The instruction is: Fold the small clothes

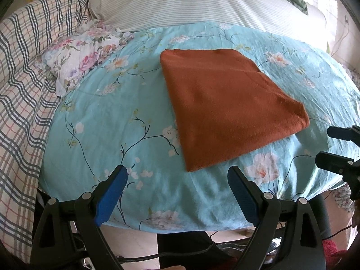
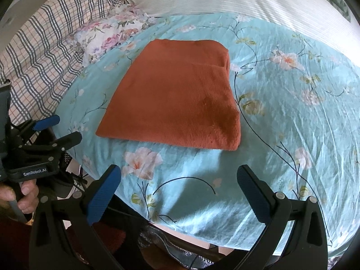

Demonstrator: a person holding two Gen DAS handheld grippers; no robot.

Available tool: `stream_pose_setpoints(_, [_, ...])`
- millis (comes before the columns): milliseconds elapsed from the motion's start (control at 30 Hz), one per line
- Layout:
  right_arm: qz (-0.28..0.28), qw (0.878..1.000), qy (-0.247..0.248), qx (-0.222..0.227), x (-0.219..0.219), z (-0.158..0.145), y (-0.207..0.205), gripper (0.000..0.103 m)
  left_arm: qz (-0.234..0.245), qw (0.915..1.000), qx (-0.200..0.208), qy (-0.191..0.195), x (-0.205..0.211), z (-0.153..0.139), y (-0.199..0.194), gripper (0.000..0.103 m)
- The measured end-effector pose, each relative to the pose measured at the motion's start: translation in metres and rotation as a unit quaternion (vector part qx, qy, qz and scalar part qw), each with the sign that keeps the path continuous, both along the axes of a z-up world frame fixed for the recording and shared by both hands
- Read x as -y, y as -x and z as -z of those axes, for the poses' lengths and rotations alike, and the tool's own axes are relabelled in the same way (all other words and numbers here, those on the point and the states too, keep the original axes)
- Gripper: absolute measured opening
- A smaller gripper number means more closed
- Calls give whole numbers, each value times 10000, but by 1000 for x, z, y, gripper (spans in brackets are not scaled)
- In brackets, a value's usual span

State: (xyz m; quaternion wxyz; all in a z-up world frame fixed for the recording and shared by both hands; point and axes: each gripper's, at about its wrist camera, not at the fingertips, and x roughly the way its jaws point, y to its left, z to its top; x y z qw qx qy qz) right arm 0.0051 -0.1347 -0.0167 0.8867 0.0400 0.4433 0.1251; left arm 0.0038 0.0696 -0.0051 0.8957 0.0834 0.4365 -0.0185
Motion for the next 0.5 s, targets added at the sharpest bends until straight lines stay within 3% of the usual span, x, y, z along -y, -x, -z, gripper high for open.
stream_pose_setpoints(500, [50,10000,-29,60,-2,-3,2,103,-2,9999,30,125,-3,-5,0,91])
